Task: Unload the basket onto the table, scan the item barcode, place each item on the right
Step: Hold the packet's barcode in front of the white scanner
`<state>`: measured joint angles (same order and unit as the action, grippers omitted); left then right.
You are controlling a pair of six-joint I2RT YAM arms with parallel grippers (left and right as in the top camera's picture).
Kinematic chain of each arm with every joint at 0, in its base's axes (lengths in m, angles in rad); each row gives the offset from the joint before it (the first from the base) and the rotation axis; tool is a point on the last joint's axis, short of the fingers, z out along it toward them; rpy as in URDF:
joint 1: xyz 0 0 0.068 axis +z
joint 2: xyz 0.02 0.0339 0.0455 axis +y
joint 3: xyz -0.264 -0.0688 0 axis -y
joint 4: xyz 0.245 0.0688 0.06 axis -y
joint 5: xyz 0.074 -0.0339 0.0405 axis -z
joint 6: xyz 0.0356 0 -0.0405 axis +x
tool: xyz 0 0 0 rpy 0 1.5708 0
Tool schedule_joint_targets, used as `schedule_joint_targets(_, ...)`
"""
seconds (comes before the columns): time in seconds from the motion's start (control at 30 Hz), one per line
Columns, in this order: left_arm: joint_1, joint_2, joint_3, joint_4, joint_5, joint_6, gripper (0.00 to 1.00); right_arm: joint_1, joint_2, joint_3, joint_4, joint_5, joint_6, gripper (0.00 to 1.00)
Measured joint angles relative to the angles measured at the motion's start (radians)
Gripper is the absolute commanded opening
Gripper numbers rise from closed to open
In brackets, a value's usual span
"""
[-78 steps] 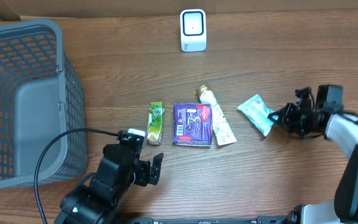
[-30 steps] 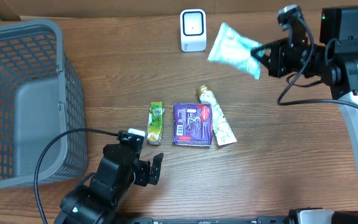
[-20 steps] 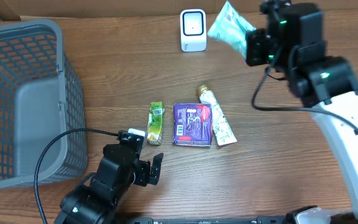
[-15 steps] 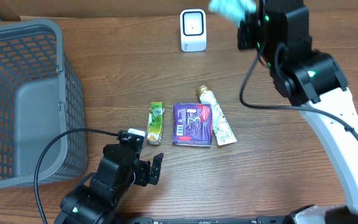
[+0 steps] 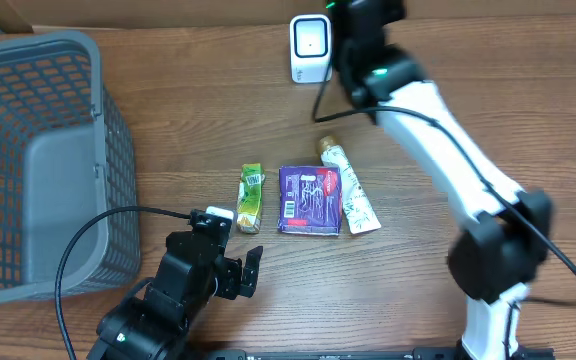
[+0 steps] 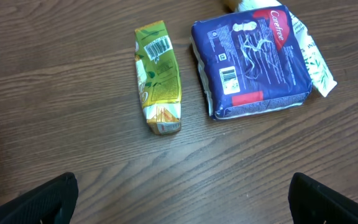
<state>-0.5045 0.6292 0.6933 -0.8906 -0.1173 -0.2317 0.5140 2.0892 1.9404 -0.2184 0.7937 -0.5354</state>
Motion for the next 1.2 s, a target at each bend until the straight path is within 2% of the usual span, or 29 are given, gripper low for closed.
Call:
schedule_joint_targets(0.17,0.000,0.000,0.000,0.000,0.000,0.000,1.00,0.017,0.090,-0.005,0.040,0.029,-0.245,0.04)
schedule_joint_targets(0.5,0.000,0.000,0.000,0.000,0.000,0.000,0.99,0.016,0.134,-0.005,0.098,-0.039,-0.665,0.04)
schedule_joint_targets(0.83,0.000,0.000,0.000,0.000,0.000,0.000,0.99,0.016,0.169,-0.005,0.167,-0.177,-0.834,0.04)
schedule_joint_targets(0.97,0.000,0.000,0.000,0.000,0.000,0.000,0.99,0.016,0.188,-0.005,0.253,-0.192,-0.908,0.04)
schedule_joint_targets(1.2,0.000,0.000,0.000,0.000,0.000,0.000,0.99,0.016,0.261,-0.005,0.270,-0.190,-0.993,0.04)
